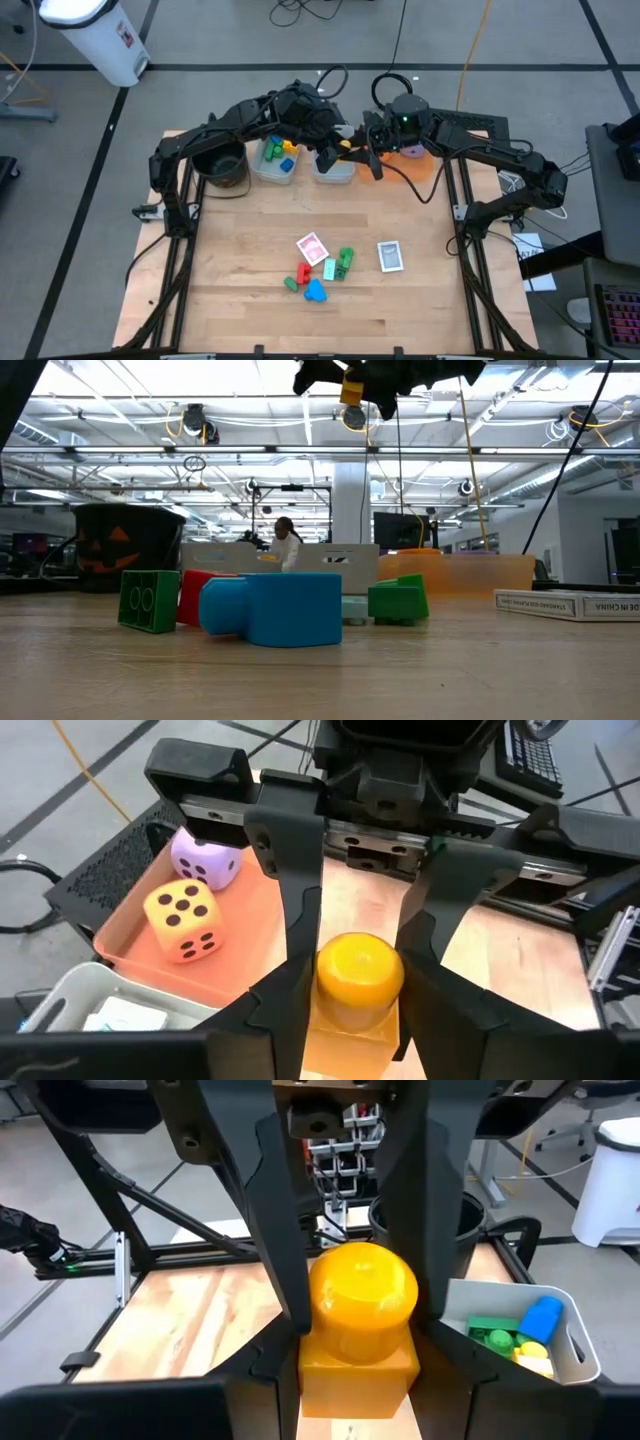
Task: Pick & Place Toys
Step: Put the yellow game piece into the left gray bin
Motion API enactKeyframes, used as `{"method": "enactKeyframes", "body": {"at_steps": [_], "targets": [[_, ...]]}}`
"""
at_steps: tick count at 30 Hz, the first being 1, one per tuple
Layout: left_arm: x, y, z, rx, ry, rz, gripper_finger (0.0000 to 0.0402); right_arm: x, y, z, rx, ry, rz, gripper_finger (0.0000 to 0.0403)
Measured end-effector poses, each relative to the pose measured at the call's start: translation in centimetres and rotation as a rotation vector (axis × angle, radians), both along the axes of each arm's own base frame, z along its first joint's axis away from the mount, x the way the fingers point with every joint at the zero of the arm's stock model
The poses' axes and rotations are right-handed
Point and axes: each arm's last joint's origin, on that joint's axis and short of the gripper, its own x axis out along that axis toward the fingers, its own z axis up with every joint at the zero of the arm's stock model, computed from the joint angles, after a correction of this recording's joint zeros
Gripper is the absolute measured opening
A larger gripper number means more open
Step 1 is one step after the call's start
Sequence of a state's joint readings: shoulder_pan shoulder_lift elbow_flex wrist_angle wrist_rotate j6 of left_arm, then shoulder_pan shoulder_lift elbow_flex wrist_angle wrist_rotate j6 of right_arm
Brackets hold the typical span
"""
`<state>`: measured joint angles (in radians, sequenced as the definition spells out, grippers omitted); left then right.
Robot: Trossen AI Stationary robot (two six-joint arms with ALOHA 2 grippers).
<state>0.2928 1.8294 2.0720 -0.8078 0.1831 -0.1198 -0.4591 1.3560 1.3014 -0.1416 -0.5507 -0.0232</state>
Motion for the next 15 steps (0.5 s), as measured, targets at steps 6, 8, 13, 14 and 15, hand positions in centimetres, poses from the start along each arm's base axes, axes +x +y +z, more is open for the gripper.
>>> {"method": "enactKeyframes", "body": {"at_steps": [6,8,13,14,15], "targets": [[-0.02,0.05,-0.01,0.016,0.004,-0.001,0.0130,0.01,-0.02,0.04,-0.013,-0.005,-0.001,0.0121],[-0.02,0.05,-0.01,0.023,0.004,-0.004,0.0125,0.01,-0.03,0.07,-0.015,-0.008,-0.001,0.0121],[-0.02,0.05,-0.01,0.029,0.004,-0.008,0.0137,0.02,-0.03,0.10,-0.020,-0.012,0.001,0.0121],[-0.02,0.05,-0.01,0.030,0.005,-0.008,0.0142,0.03,-0.01,0.13,-0.022,-0.014,0.004,0.0121],[0.05,0.07,-0.09,0.030,0.006,-0.009,0.0145,0.04,0.00,0.16,-0.023,-0.017,0.005,0.0121]]}}
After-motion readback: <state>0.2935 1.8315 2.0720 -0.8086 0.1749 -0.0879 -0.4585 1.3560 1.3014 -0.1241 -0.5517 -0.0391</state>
